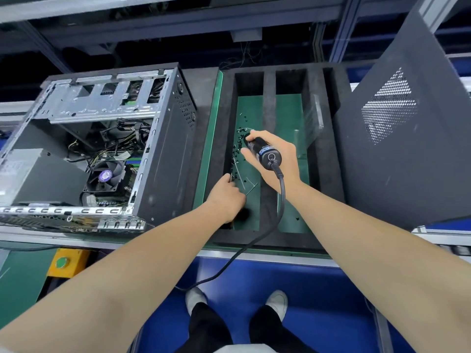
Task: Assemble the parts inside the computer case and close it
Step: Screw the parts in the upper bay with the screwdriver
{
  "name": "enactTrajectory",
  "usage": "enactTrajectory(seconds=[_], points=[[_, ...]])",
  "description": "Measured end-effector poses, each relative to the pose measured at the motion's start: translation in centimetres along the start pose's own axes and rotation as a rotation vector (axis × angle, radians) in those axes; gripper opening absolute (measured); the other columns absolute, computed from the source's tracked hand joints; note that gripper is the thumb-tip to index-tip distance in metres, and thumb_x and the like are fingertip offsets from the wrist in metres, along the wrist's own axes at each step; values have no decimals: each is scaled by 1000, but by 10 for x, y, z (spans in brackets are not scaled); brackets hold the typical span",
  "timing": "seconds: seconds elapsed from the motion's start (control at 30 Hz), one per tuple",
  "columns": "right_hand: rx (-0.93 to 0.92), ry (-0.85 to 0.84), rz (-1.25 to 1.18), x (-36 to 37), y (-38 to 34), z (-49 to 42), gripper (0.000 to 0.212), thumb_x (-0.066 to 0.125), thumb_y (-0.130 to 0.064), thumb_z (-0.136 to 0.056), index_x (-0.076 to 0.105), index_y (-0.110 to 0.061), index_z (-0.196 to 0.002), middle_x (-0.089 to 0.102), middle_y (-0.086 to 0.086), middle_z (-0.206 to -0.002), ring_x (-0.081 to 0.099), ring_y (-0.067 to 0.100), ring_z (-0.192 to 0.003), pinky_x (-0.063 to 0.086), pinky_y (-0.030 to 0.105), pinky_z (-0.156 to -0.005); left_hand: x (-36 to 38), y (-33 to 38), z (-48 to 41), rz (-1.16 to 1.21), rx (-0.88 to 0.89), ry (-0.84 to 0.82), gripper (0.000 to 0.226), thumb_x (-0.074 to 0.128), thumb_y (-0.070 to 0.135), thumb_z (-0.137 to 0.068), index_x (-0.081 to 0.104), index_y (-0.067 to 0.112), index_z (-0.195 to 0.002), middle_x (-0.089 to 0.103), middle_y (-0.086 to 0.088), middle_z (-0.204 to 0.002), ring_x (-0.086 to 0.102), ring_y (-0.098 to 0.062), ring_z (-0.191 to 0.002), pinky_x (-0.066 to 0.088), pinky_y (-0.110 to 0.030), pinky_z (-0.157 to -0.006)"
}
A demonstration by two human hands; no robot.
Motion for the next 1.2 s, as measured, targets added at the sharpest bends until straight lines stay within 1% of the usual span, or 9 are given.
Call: enactTrajectory(seconds=[0.2, 0.33, 0.43, 0.53, 0.67, 0.77, 0.83, 0.93, 1.2], points=[[26, -12, 1, -1, -3, -4, 23, 85, -12, -86, 75, -5, -106, 76, 6, -106, 73, 23, -100, 59, 38, -96, 5, 6, -3, -82, 76, -12, 23, 61, 22, -91, 67, 27, -113, 71, 7, -117, 56, -22, -118, 28, -36, -102], [54, 11, -36, -2, -3, -3, 22, 85, -12, -85, 75, -6, -104, 76, 4, -104, 72, 21, -97, 56, 25, -94, 5, 4, -6, -14, 121, -18, 25, 66, 21, -89, 67, 23, -114, 70, 1, -119, 61, -23, -115, 35, -32, -100], [93, 58, -93, -3, -3, -5, 19, 84, -14, -85, 74, -10, -102, 77, -1, -100, 73, 16, -93, 55, 20, -88, -7, -7, -6, 359, 8, -30, 26, 73, 25, -86, 67, 15, -109, 65, -7, -109, 65, -31, -93, 47, -34, -77], [140, 123, -94, -5, -7, -15, 16, 83, -20, -85, 74, -18, -98, 76, -9, -95, 73, 15, -91, 58, 23, -83, -25, -30, -3, 915, -182, 97, 21, 76, 18, -82, 66, 11, -100, 63, -9, -101, 64, -29, -87, 56, -35, -75], [255, 240, -122, -2, -23, -37, 12, 82, -29, -80, 73, -29, -87, 76, -14, -88, 74, 12, -84, 62, 43, -81, -50, -83, 3, 1405, -473, 468, 10, 71, 10, -83, 76, 13, -92, 75, -1, -82, 67, -12, -73, 48, -6, -65], [335, 289, -280, 2, -51, -63, 12, 83, -30, -79, 75, -28, -86, 78, -9, -84, 74, 14, -78, 61, 52, -82, -68, -129, 13, 1727, -578, 624, 10, 69, 7, -92, 75, 12, -87, 77, -9, -81, 76, -22, -76, 63, -30, -77], [343, 310, -388, 5, -75, -83, 14, 85, -28, -78, 77, -19, -85, 78, -4, -81, 73, 16, -75, 61, 55, -79, -73, -160, 24, 1840, -602, 693, 12, 70, 3, -92, 71, 12, -83, 75, -15, -83, 76, -31, -81, 63, -43, -80], [347, 317, -413, 12, -113, -108, 29, 86, -32, -76, 76, -5, -82, 78, 3, -77, 77, 25, -76, 62, 57, -75, -71, -200, 47, 1907, -614, 781, 13, 78, 1, -83, 71, 12, -83, 75, -20, -86, 76, -32, -82, 63, -41, -82], [235, 195, -366, 45, -182, -132, 5, 82, -26, -79, 79, -23, -78, 78, 1, -74, 74, 28, -58, 65, 51, -67, -44, -256, 98, 1917, -443, 931, 16, 81, 3, -77, 77, 10, -91, 77, -12, -80, 76, -27, -77, 62, -31, -73]])
Point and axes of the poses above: each hand's wrist, its own z-axis away from the middle knuckle, its own x-axis out of the palm, y = z × x, the point moved 2 cm from there along -z, towards the middle knuckle
